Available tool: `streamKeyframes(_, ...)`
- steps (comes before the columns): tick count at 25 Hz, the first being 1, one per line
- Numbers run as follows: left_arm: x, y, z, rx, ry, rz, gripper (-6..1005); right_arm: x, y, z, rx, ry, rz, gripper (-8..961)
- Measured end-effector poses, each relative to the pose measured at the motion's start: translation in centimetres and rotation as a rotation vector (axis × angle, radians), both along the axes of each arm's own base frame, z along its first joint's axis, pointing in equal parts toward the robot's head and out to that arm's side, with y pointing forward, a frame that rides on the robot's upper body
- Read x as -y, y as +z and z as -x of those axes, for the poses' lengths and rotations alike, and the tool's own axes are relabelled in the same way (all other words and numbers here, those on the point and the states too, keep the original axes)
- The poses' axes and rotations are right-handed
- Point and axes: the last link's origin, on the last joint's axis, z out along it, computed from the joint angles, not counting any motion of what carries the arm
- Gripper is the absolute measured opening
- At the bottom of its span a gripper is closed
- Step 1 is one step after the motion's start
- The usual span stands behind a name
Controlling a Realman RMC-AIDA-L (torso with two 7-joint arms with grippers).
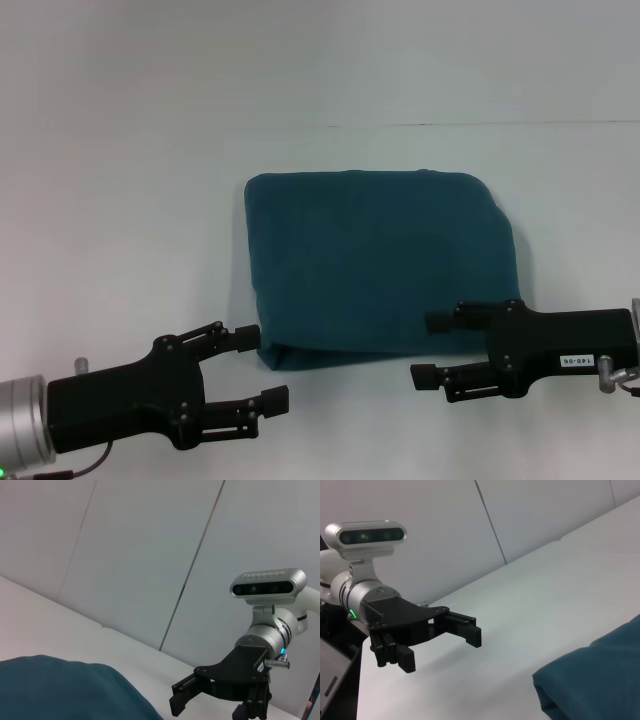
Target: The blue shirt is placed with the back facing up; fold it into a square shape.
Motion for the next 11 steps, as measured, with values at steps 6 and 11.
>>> streamKeyframes(6, 0.01, 0.00, 0.00, 0.001, 0.002, 0.002, 904, -0.01, 0.02, -0.01, 0.000, 0.000, 0.000, 927)
streamKeyframes(11, 0.01, 0.01, -0.01, 0.004, 0.008, 0.007, 904, 0.00, 0.02, -0.01, 0.000, 0.000, 0.000, 927)
